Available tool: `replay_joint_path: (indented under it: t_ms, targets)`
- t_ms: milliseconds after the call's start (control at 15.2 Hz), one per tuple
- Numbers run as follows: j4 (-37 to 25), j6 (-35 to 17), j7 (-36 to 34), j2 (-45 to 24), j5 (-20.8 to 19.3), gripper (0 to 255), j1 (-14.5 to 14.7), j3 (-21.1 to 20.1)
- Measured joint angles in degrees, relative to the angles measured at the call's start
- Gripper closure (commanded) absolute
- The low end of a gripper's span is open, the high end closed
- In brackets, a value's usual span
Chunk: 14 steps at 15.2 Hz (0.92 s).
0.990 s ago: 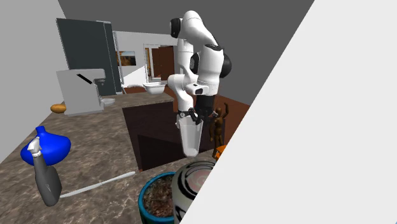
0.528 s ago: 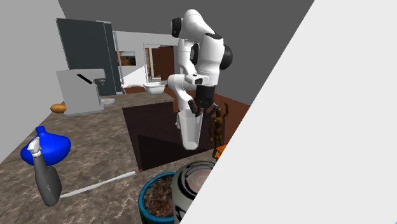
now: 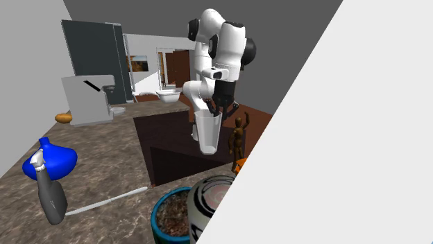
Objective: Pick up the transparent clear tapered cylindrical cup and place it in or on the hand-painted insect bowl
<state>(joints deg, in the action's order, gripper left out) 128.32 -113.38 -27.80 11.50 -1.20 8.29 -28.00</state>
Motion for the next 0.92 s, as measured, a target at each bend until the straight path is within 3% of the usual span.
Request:
replay_joint_path:
  t_ms: [396, 924]
  targets:
    - [-4.76, 3.64, 0.73, -1.19, -0.69, 255, -0.59, 0.43]
    - [-26.24, 9.99, -0.05, -18.29, -8.77, 255, -1.94, 0.82]
